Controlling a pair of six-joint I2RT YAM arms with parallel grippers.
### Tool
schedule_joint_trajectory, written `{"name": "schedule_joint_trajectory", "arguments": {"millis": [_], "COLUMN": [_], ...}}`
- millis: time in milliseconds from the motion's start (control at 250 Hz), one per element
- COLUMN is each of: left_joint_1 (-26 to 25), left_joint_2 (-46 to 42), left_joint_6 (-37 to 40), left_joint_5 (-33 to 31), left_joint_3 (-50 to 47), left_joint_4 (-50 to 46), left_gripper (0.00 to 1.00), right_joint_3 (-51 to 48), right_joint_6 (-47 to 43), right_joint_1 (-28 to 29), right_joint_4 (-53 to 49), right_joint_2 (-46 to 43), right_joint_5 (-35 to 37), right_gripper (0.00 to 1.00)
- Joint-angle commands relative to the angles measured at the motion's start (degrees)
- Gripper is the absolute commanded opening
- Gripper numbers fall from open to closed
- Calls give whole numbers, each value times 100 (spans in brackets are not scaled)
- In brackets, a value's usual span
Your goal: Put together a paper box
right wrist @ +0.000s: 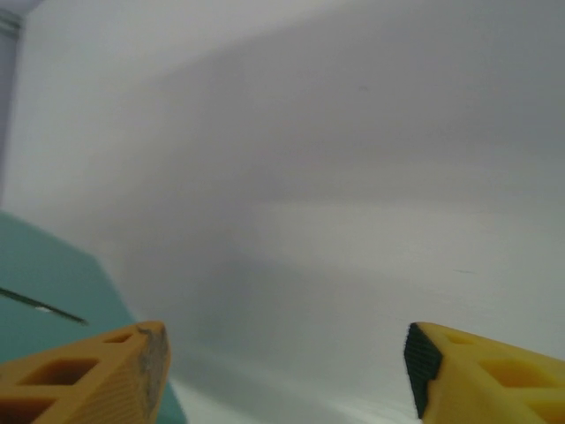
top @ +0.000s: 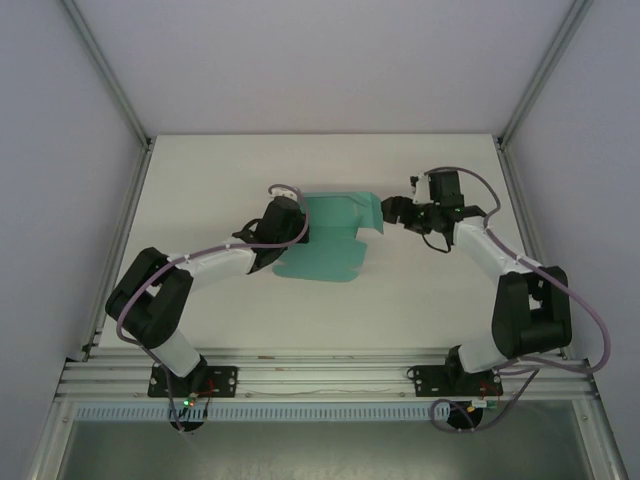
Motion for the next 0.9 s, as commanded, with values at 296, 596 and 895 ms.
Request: {"name": "schedule_joint_trajectory", "arguments": {"millis": [296,596,895], "left_joint_1": [-25,-40,-11], "left_joint_2": [2,64,120], "left_joint_6": [118,43,-8], "left_joint_5": [-132,-120,-387], "left_joint_3": [0,94,139], "left_joint_4": [96,37,-168], "left_gripper": [0,0,0], "right_joint_3": [231,441,247], "right_joint_6": [-303,-37,-739], "right_joint_1": [417,740,736], "right_joint_4": [588,587,-80], "right_joint_2": [97,466,16], "right_joint_5": [-1721,-1003,-1190], "right_gripper": [61,57,54]}}
